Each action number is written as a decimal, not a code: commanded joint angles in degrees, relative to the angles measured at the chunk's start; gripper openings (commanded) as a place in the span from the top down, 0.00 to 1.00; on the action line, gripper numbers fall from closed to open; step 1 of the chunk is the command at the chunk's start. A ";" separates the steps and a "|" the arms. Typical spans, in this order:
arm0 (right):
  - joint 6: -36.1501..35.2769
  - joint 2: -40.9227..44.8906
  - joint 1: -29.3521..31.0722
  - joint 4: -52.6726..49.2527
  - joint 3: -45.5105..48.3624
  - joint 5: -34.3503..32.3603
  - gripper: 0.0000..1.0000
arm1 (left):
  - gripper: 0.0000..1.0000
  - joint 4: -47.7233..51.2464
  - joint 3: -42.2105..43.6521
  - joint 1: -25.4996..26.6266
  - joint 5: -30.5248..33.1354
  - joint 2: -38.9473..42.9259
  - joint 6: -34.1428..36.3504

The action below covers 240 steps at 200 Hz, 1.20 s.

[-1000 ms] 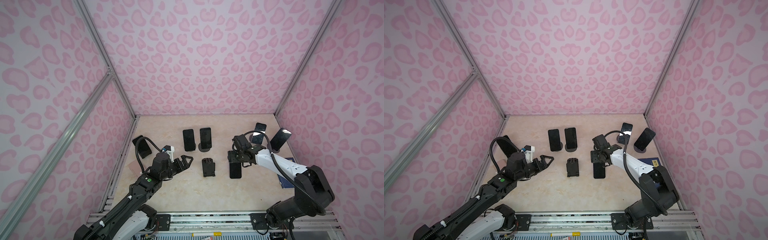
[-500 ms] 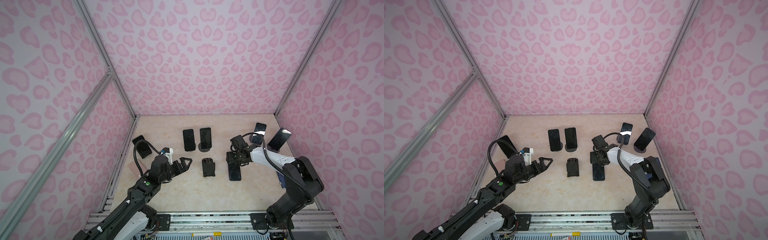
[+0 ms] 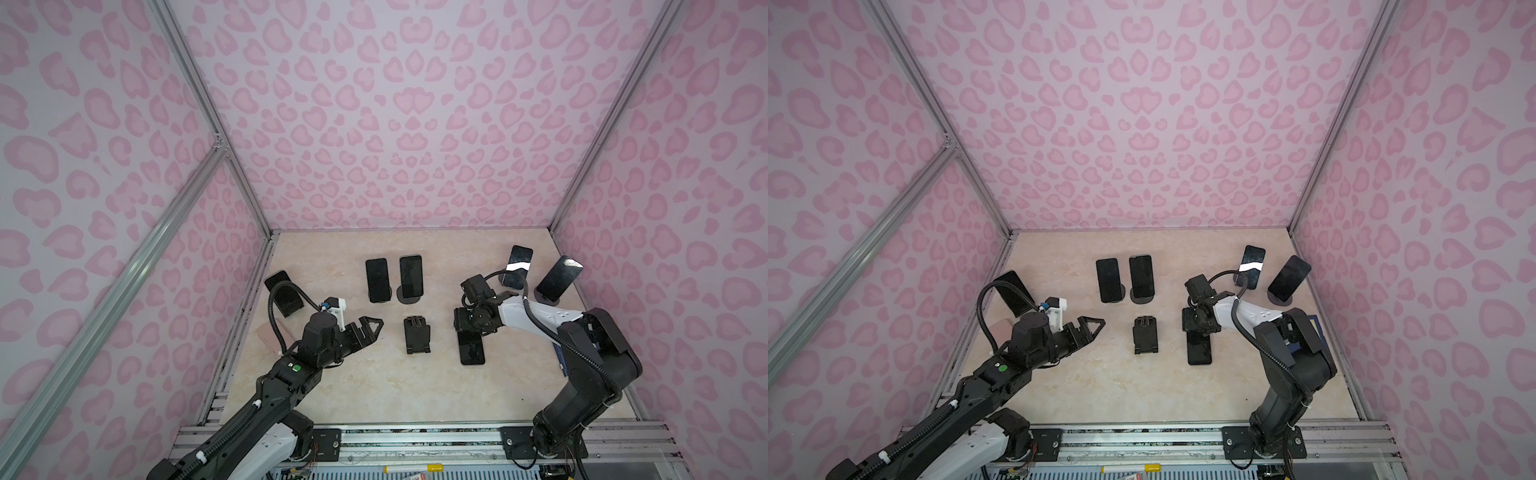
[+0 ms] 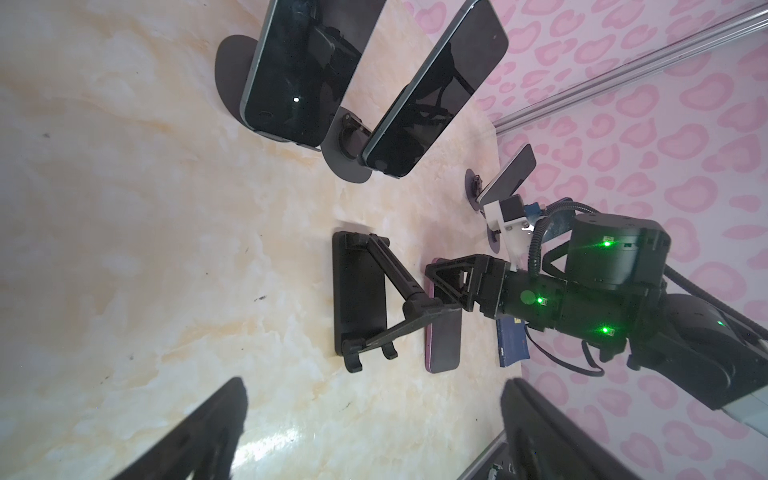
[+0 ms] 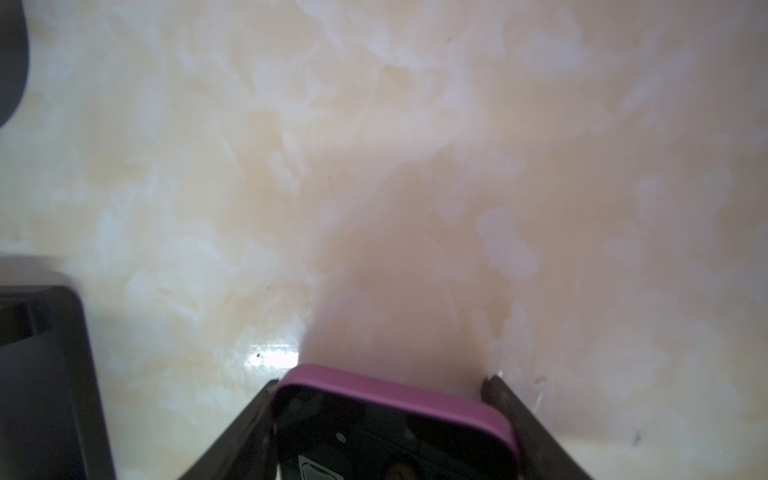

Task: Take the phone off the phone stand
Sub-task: 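Lower the purple phone flat onto the table beside the stand, open right gripper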

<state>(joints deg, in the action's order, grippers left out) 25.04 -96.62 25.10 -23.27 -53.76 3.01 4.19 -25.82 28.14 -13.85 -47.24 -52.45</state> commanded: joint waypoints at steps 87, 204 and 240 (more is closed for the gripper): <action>3.02 -1.15 0.03 3.79 3.27 0.22 0.33 | 0.01 -1.83 1.06 -0.01 0.87 -0.79 -0.44; -0.50 -0.09 0.21 2.66 0.16 1.82 0.22 | 0.01 -0.77 0.57 0.00 2.95 0.39 -2.23; -0.74 3.47 0.21 1.96 -0.41 0.66 0.22 | 0.00 3.24 -2.97 0.03 3.17 1.81 -0.61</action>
<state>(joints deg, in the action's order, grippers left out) 25.17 -95.72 25.23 -20.03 -53.91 4.12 5.19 -26.22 28.18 -11.46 -46.68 -54.28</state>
